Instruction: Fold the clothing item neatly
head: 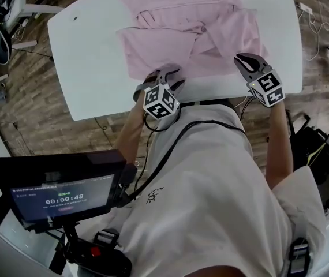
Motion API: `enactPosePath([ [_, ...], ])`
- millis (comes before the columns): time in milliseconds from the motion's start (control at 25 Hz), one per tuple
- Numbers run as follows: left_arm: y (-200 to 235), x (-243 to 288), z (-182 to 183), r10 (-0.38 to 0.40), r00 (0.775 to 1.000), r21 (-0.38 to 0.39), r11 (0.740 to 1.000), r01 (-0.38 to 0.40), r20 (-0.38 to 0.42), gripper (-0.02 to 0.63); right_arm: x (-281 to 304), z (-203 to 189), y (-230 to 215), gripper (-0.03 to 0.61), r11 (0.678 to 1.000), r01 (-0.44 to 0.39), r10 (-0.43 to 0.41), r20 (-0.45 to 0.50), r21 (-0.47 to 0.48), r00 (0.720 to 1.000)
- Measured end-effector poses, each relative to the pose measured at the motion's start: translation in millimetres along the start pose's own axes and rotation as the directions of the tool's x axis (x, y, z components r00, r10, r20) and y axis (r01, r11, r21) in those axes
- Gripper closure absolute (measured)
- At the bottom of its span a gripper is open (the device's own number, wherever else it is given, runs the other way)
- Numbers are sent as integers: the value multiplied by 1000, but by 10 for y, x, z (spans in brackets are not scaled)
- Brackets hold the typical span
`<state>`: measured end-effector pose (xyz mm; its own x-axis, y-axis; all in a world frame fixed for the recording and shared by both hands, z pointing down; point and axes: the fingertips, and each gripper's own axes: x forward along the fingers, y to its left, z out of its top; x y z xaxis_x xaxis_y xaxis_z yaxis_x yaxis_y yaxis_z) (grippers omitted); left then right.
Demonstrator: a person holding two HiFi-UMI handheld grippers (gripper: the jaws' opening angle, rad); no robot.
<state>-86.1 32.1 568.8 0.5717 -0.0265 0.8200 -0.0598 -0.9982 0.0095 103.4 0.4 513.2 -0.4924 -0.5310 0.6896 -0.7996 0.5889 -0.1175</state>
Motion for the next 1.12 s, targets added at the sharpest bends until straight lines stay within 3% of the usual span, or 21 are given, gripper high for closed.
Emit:
enactPosePath([
  [200, 15, 175, -69, -4, 998, -37, 999, 2, -69, 457, -131, -120, -179, 546, 1000, 12, -12, 10, 3, 1000],
  [320, 82, 115, -48, -45, 998, -125, 991, 39, -49, 466, -129, -120, -251, 546, 1000, 13, -14, 11, 13, 1000],
  [440, 130, 21, 50, -33, 999, -176, 984, 28, -25, 480, -180, -177, -294, 546, 1000, 13, -14, 15, 17, 1000],
  [520, 133, 20, 88, -6, 1000, -170, 985, 2, -26, 586, -222, -202, -308, 546, 1000, 12, -12, 22, 15, 1000],
  [560, 139, 29, 92, 1, 1000, -162, 987, -6, -31, 597, -224, -189, -315, 546, 1000, 8, -9, 26, 13, 1000],
  [880, 121, 56, 86, 2, 998, -139, 990, -9, -55, 609, -98, -83, -218, 546, 998, -59, 60, 22, -29, 998],
  [1120, 271, -113, 183, 70, 997, -167, 983, -72, -21, 611, 39, -72, -17, 546, 985, -115, 114, -18, -128, 993],
])
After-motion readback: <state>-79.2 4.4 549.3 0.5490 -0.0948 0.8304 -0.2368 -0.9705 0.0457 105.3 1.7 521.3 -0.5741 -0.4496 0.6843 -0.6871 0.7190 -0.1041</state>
